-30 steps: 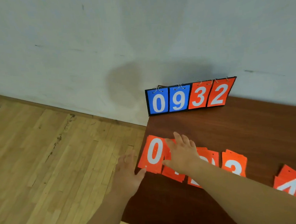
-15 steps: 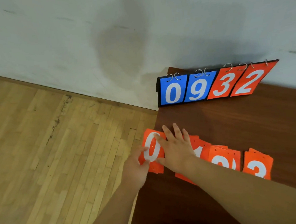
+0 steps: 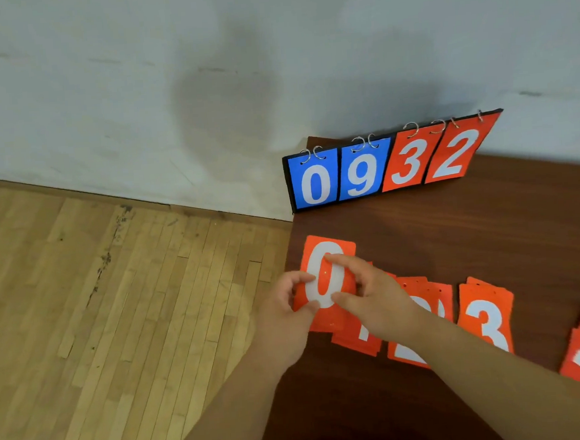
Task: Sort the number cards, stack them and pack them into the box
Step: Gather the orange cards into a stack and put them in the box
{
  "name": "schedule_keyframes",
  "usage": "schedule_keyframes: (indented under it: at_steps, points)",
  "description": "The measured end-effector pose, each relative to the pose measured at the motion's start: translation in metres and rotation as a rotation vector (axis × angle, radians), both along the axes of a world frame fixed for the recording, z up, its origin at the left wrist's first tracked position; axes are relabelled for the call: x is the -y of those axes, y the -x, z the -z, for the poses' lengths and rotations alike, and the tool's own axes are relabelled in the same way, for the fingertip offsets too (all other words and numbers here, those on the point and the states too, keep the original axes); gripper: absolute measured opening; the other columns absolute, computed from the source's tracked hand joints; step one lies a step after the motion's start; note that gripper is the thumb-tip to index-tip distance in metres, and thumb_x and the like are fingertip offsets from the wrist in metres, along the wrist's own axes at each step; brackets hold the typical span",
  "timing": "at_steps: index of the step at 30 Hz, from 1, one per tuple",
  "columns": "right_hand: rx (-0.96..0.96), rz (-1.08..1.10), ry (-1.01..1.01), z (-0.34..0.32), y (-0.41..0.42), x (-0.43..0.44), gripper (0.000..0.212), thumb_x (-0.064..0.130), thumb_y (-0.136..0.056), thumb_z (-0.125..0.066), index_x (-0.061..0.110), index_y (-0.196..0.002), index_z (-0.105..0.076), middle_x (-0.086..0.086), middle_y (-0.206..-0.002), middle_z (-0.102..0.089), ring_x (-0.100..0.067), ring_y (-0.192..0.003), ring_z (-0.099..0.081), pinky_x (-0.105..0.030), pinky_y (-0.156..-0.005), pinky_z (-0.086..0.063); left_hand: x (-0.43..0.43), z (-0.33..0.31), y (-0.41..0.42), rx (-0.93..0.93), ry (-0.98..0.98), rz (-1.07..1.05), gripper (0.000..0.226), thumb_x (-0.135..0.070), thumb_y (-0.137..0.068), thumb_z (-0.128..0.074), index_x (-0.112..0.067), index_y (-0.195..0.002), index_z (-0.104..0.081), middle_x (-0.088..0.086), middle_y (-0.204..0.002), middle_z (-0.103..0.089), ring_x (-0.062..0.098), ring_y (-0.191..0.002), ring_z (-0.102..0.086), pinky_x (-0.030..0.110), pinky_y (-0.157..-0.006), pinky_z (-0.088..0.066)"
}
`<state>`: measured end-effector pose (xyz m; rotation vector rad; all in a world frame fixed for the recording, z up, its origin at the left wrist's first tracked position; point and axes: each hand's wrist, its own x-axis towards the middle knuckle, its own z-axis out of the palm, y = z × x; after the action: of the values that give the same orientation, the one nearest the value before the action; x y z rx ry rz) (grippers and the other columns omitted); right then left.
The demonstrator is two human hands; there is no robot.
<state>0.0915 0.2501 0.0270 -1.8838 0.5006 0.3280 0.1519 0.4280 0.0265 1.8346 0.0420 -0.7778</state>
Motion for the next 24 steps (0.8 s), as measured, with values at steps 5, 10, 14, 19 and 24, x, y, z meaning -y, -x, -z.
schedule_keyframes:
  at_steps: [5,10,14,19,24]
  points:
    - [-0.083,0.213,0.191,-0.006,0.041,0.044,0.060,0.010,-0.094,-0.063,0.044,-0.142,-0.050,0.020,-0.124,-0.056,0.002,-0.082,-0.065,-0.008,-0.060,-0.050,0.028,0.010,0.019,0.171,-0.388,0.112,0.063,-0.029,-0.088,-0.077,-0.036,-0.142,-0.045,-0.011,-0.127,-0.057,0.005,-0.111,-0.059,0.029,-0.092,-0.055]
    - [-0.166,0.281,0.309,-0.007,0.103,0.079,0.059,0.009,-0.092,-0.063,0.037,-0.142,-0.052,0.003,-0.125,-0.066,-0.014,-0.090,-0.065,-0.021,-0.072,-0.045,0.070,0.024,0.053,0.256,-0.662,0.354,0.092,-0.048,-0.083,-0.077,-0.026,-0.153,-0.022,0.005,-0.149,-0.037,0.029,-0.138,-0.037,0.043,-0.107,-0.042]
    - [-0.200,0.275,0.330,-0.010,0.141,0.097,0.057,0.013,-0.091,-0.065,0.040,-0.140,-0.052,0.002,-0.126,-0.064,-0.019,-0.097,-0.063,-0.030,-0.084,-0.047,0.098,0.025,0.068,0.249,-0.793,0.368,0.104,-0.039,-0.084,-0.079,-0.030,-0.155,-0.004,0.009,-0.154,-0.027,0.033,-0.140,-0.032,0.047,-0.108,-0.042]
    - [-0.214,0.229,0.290,-0.014,0.165,0.114,0.055,0.014,-0.093,-0.063,0.040,-0.141,-0.051,0.000,-0.121,-0.065,-0.008,-0.077,-0.058,-0.032,-0.084,-0.054,0.099,0.028,0.081,0.174,-0.782,0.217,0.101,-0.028,-0.084,-0.081,-0.038,-0.153,-0.009,0.010,-0.152,-0.022,0.036,-0.137,-0.036,0.047,-0.103,-0.048]
    - [-0.176,0.200,0.245,-0.017,0.166,0.126,0.055,0.013,-0.095,-0.061,0.042,-0.140,-0.051,0.004,-0.136,-0.058,-0.011,-0.092,-0.060,-0.024,-0.079,-0.053,0.092,0.027,0.095,0.141,-0.700,0.111,0.086,-0.025,-0.088,-0.078,-0.040,-0.151,-0.021,0.010,-0.143,-0.032,0.033,-0.123,-0.057,0.040,-0.095,-0.053]
